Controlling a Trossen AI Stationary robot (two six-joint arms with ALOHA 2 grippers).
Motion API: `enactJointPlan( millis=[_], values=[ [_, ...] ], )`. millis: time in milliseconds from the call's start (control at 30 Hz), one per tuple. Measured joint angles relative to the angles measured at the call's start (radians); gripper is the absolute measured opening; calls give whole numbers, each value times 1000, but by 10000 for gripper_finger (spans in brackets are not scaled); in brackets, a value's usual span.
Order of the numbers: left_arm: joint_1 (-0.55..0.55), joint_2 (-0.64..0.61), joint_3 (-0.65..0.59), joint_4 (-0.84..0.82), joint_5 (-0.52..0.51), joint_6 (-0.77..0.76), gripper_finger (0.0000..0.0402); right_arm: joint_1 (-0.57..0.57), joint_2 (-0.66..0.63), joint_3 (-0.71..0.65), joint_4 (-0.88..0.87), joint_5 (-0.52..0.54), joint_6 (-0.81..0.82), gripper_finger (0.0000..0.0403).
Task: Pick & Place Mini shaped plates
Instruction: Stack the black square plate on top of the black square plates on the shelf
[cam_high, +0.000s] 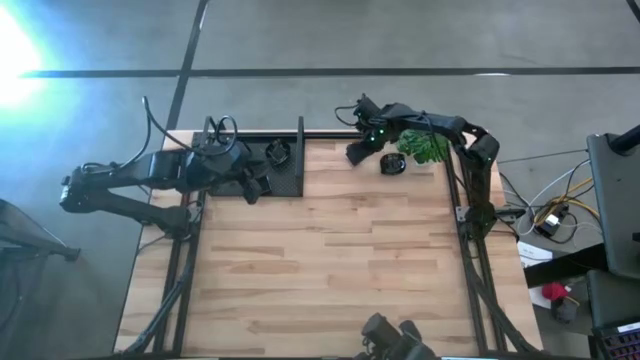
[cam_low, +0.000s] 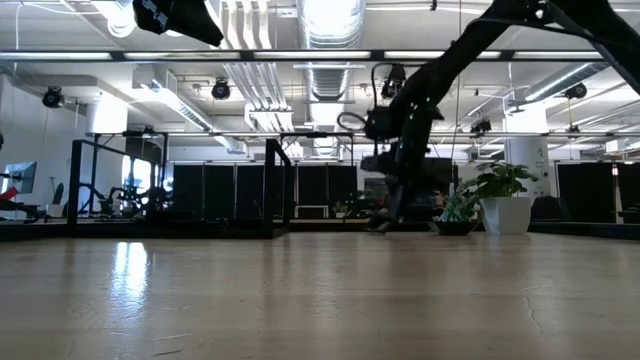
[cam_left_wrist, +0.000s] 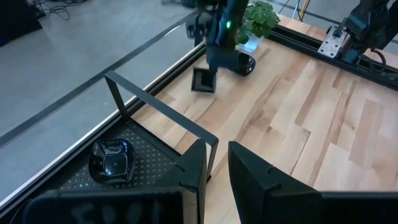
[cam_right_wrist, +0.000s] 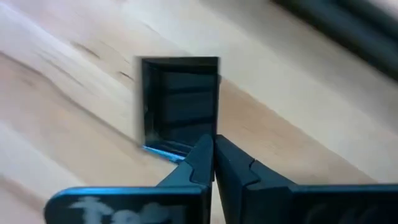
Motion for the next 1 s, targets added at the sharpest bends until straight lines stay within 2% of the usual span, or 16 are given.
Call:
enactJointPlan(
  millis=[133, 267, 433, 600, 733, 867, 1000],
  values=[
    [0, 0, 0, 0, 1, 14, 62, 21, -87, 26, -27, 35, 1, 8],
    [0, 0, 0, 0, 1, 15, 62, 77, -209, 45, -83, 128, 19, 8],
    [0, 0, 0, 0, 20, 14, 62, 193, -352, 56, -101, 228, 85, 8],
    [0, 0, 0, 0, 65, 10, 62, 339, -442, 56, -99, 334, 168, 8],
    [0, 2, 0, 26, 104, 95, 62, 458, -457, 69, -98, 388, 216, 8],
    [-4, 7, 0, 98, 174, 181, 62, 564, -422, 114, -97, 439, 248, 8],
    [-7, 23, 0, 186, 200, 262, 62, 633, -370, 181, -97, 487, 268, 8]
  ],
)
